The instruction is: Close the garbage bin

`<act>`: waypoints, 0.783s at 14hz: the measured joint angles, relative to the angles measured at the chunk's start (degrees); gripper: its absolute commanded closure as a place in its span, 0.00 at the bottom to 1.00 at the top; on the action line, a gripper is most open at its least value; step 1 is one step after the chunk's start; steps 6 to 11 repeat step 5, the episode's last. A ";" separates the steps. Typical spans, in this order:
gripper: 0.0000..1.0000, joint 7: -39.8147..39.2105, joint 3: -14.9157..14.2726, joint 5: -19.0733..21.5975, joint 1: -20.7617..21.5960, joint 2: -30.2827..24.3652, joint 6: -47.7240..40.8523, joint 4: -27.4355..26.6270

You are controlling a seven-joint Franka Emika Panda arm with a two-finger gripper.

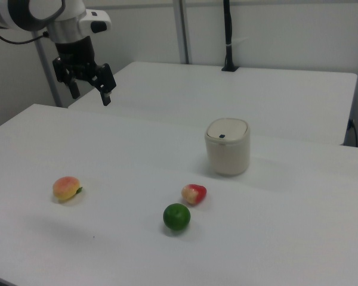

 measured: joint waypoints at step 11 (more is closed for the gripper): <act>0.00 0.03 -0.10 -0.02 -0.02 -0.59 0.00 -1.07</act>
